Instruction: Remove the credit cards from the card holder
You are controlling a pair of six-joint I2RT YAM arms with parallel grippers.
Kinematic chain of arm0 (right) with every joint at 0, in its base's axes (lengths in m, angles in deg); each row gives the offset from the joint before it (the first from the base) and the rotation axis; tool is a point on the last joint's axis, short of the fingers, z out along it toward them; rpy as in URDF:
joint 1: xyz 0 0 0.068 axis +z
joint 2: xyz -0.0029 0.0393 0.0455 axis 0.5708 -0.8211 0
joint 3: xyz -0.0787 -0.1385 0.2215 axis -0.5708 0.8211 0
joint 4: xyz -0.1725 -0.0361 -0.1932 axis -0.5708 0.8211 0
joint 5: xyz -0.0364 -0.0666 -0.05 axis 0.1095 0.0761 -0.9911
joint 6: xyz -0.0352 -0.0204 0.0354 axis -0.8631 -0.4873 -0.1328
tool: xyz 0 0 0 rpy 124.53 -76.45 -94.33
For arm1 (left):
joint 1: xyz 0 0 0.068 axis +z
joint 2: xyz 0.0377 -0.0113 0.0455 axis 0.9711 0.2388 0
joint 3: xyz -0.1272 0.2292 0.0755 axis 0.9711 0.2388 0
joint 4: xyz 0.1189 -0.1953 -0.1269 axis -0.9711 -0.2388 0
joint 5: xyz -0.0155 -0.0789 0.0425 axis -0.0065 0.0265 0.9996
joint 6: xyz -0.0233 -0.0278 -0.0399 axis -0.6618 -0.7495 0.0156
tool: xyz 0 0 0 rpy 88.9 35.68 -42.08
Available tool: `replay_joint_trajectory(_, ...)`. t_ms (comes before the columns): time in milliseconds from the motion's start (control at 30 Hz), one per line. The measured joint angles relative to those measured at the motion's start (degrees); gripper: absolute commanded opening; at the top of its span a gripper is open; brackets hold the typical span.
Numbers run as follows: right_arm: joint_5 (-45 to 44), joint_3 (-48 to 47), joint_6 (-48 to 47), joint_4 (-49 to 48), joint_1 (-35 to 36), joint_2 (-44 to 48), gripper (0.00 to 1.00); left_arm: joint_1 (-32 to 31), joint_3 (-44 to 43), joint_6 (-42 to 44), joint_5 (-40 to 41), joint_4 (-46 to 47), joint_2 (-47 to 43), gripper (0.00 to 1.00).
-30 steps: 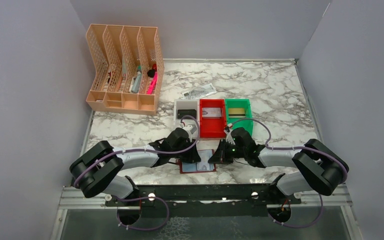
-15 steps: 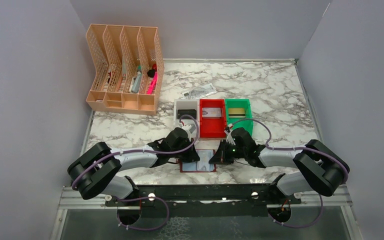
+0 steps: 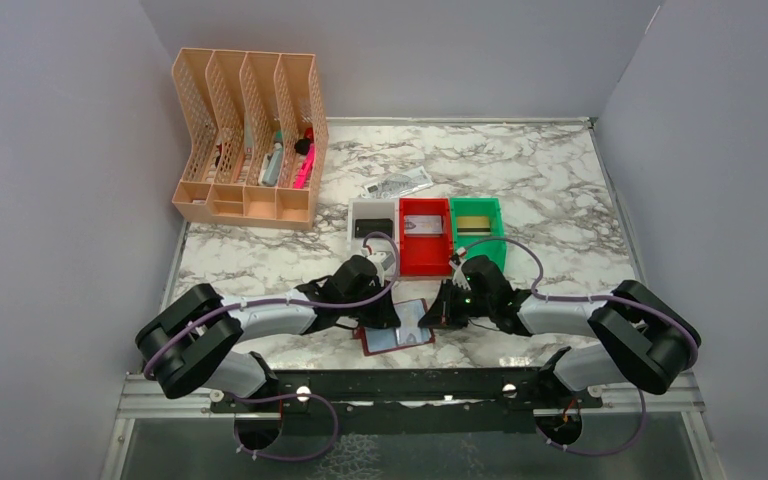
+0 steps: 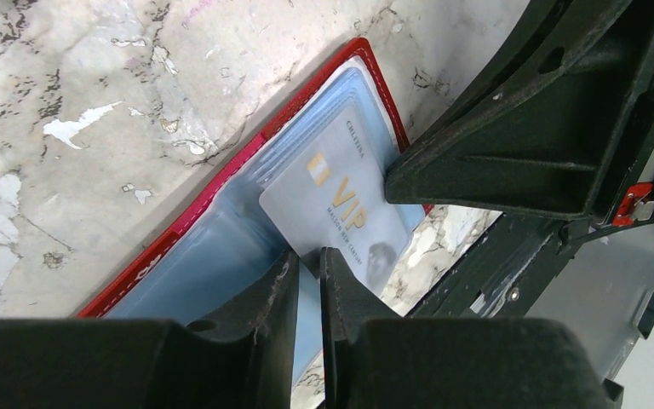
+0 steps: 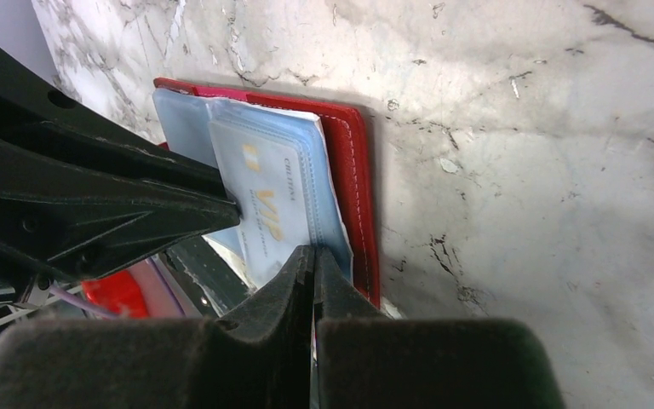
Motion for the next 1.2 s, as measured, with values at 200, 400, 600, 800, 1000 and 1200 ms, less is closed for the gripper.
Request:
replay_joint_trajectory(200,0.0,0.0,0.0,0.1,0.0,0.1,0.06,0.0,0.0,0.0,-0.7,-0.1,0.1,0.11)
replay_joint_trajectory(400,-0.2,0.0,0.0,0.5,0.0,0.3,0.05,0.0,0.0,0.2,-0.8,-0.3,0.1,0.0)
replay_joint_trajectory(600,-2.3,0.0,-0.1,3.4,0.0,2.8,0.05,0.0,-1.4,2.0,-0.9,-1.5,0.1,0.0)
replay_joint_trajectory(800,-6.4,0.0,-0.5,6.9,0.0,8.2,0.06,-0.1,-5.8,5.4,-1.1,-4.0,3.0,0.0)
replay_joint_trajectory(1000,-8.1,0.0,-1.1,7.9,0.0,10.8,0.14,-0.1,-10.8,9.5,-1.6,-7.4,7.1,0.0)
replay_joint_trajectory(1200,-8.0,-1.5,-2.2,7.0,0.0,7.8,0.14,-0.1,-13.0,11.8,-2.1,-9.0,9.2,0.05)
